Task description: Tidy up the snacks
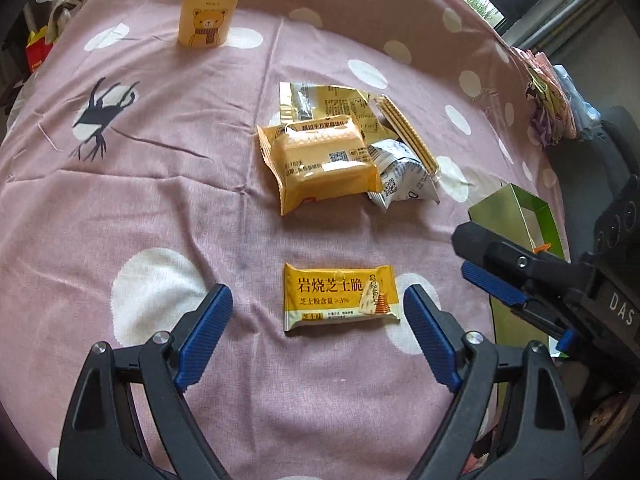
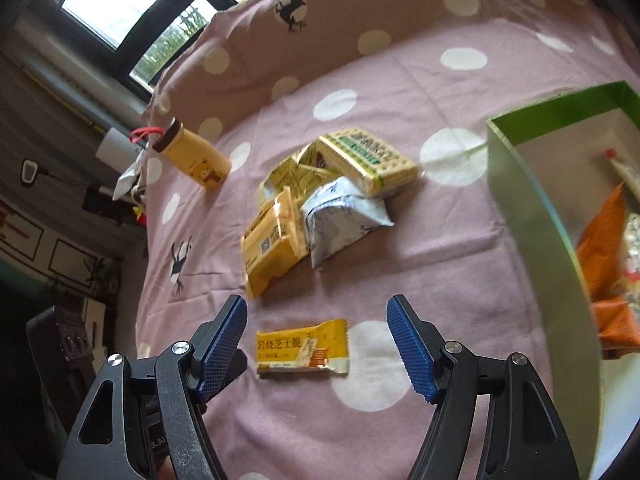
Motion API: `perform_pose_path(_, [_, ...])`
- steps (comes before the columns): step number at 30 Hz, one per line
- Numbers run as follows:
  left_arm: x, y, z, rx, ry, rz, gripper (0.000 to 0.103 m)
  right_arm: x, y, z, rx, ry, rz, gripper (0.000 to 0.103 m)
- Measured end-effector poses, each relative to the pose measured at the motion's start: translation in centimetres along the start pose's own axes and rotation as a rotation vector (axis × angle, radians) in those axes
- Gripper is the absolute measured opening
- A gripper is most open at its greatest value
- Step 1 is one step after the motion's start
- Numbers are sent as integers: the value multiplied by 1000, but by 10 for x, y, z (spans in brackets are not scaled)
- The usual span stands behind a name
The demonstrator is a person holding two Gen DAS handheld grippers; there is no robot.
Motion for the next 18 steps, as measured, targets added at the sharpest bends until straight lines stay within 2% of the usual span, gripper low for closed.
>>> perform_pose_path(3, [1, -1, 7, -9, 26, -3, 87, 3, 4, 21, -48, 75, 19, 73])
perform_pose_path(5, [2, -4, 12, 14, 47, 8, 86, 5, 5, 31, -60, 110, 26, 73])
perform_pose_path(7, [4, -9, 18, 39, 68, 22, 86, 7, 4, 41, -57, 140, 37, 73])
perform_pose_path(9, [6, -11, 25, 33, 91, 29, 84, 9, 1, 50, -45, 171, 47, 73])
perform_pose_path(11, [8, -13, 31, 42, 115, 35, 77, 10, 0, 58, -41, 201, 54, 73])
perform_pose_path(13, [8, -17, 34, 32, 111, 56, 77, 11, -3, 64, -38, 209, 64, 73])
perform_pose_path(16, [10, -22, 36, 18, 102, 79, 65, 12, -1, 66, -61, 213, 41, 72])
perform_pose_path(17, [11, -24, 36, 23, 102, 87, 58, 12, 0, 67, -77, 219, 37, 71])
perform_pose_path(18, [11, -26, 37, 43, 106, 95, 53, 13, 1, 69, -94, 226, 37, 66])
Point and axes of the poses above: each gripper's, at about its wrist camera, not at the fingertips, and z roughly the way its jaws point, y to its left, x to its underside, the point moved 5 cm from there along z, roughly the way its jaws point, and after that the axes turned 14 degrees about y, right-handed, at the moved point
